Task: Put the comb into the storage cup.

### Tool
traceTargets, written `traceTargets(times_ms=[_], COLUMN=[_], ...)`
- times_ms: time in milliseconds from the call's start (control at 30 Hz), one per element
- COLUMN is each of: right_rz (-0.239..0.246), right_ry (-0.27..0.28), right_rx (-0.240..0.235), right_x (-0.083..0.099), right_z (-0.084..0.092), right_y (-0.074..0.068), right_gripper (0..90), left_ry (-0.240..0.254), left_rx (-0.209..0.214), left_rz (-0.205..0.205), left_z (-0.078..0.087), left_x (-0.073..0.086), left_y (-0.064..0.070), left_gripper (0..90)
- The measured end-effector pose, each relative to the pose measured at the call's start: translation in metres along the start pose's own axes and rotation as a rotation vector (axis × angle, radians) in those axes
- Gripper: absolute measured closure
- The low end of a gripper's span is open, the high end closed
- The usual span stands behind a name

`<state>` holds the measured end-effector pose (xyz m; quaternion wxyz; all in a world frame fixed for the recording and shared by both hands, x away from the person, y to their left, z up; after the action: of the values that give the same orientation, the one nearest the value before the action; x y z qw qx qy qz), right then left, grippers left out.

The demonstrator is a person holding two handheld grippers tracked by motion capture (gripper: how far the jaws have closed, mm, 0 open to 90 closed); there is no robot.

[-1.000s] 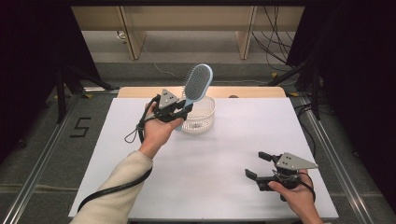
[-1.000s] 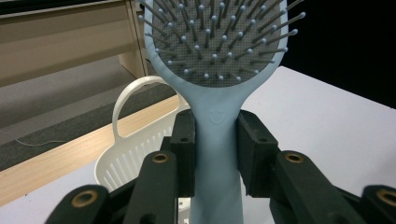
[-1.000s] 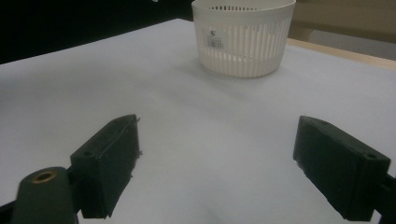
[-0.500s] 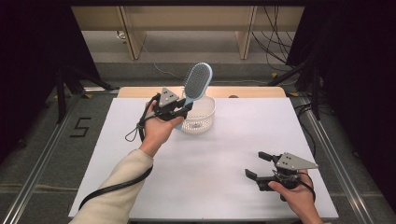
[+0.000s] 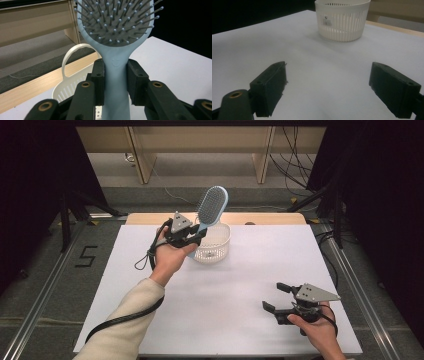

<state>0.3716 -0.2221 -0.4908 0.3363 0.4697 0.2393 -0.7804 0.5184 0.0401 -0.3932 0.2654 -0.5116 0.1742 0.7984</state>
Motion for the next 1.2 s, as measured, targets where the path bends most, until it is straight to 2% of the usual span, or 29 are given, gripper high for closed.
traceTargets(times_ms=[400,1200], right_rz=[0.001,-0.002], right_ry=[0.001,-0.002], right_rx=[0.0,-0.003], right_x=[0.0,0.0002], right_z=[-0.0001,0.0001], right_y=[-0.0001,-0.0002], right_gripper=[15.4,15.4], left_ry=[0.001,0.007], left_rx=[-0.005,-0.023], left_rz=[0.006,-0.008], left_z=[-0.0028,-0.0073], left_x=[-0.0022,-0.0066], left_y=[-0.0017,-0.0057], left_gripper=[69.9,69.9])
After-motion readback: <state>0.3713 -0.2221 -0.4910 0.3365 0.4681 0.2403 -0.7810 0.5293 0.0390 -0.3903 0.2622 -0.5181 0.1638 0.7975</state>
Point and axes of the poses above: each handheld gripper's, and its own axes: z roughly backward along the jaws, x roughly out of its underside, y roughly to its right, the point moved 8 cm from there along -z, roughly forward along the jaws, and after that the axes turned 5 degrees about -y, right-handed, at the moved point
